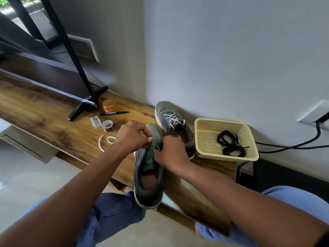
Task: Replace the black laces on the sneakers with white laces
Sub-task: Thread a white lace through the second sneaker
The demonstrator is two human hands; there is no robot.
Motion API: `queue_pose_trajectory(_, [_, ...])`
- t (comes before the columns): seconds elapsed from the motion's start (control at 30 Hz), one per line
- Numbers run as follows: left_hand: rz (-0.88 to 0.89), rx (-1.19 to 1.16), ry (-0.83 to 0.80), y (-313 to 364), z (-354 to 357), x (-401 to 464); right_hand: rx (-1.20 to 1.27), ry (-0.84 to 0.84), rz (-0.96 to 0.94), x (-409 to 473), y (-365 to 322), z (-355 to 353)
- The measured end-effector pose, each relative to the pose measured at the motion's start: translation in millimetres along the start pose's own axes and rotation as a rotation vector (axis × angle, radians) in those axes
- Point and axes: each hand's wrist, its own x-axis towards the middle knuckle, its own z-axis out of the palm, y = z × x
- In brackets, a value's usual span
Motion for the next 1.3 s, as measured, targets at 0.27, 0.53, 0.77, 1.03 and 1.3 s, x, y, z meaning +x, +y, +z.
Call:
queue_pose_trajectory(0.27, [0.078, 0.210, 0.034, -2.5, 4.1, 4.1, 0.032, -0.018, -0.007, 1.9, 1.2, -4.6])
queue_pose_trajectory(0.53, [0.110, 0.275, 0.057, -3.8, 12.8, 4.2, 0.084, -0.015, -0.024, 5.7, 4.4, -4.7])
queue_pose_trajectory(0.77, [0.105, 0.315, 0.057, -2.4, 12.5, 3.6, 0.105, -0.016, -0.014, 6.1, 7.3, -3.1])
queue_pose_trajectory(1.03, [0.152, 0.473, 0.130, -3.5, 21.6, 3.7, 0.099, 0.007, -0.005, 9.8, 3.3, -4.6])
queue_pose_trajectory(1.3, [0.198, 0.536, 0.157, -11.2, 32.7, 4.0, 0.085, -0.049, -0.014, 9.4, 2.1, -4.2])
